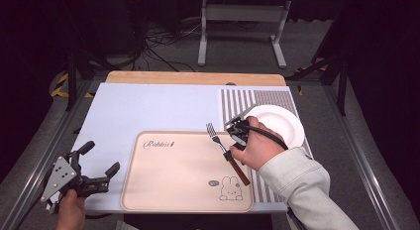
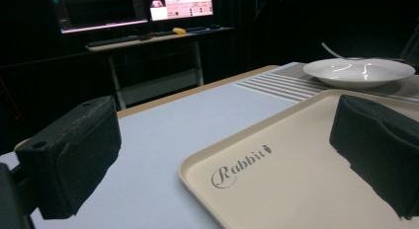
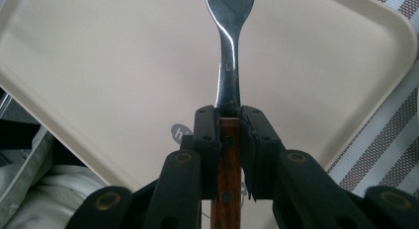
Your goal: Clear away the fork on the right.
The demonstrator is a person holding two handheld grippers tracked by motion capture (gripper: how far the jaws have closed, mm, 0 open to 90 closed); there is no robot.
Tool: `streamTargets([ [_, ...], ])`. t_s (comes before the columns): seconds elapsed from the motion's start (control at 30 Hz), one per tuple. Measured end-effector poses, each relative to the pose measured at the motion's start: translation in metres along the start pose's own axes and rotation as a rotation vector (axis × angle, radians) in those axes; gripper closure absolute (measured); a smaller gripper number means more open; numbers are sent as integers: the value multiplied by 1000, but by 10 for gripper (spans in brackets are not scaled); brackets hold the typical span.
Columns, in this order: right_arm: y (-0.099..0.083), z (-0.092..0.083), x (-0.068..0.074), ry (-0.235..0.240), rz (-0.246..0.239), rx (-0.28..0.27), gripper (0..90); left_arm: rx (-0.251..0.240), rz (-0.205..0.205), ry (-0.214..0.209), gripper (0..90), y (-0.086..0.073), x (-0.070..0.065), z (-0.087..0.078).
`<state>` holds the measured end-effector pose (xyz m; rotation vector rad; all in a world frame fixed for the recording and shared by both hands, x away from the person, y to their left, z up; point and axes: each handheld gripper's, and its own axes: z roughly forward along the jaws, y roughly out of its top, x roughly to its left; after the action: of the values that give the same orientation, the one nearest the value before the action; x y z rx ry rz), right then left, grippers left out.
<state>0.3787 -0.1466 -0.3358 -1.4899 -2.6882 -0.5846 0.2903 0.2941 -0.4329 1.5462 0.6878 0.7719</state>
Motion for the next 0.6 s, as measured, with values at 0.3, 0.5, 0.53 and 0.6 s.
streamTargets([
  [0.3,1,8,-1,-29,100,-29,788,-2,0,2,1,0,0,0],
  [0.5,1,11,-3,-36,122,-39,787,-3,0,1,1,0,0,0],
  [0.53,1,12,-3,-39,132,-37,787,-3,0,1,1,0,0,0],
  [0.6,1,16,-4,-45,142,-31,787,-1,-1,1,1,0,0,0],
])
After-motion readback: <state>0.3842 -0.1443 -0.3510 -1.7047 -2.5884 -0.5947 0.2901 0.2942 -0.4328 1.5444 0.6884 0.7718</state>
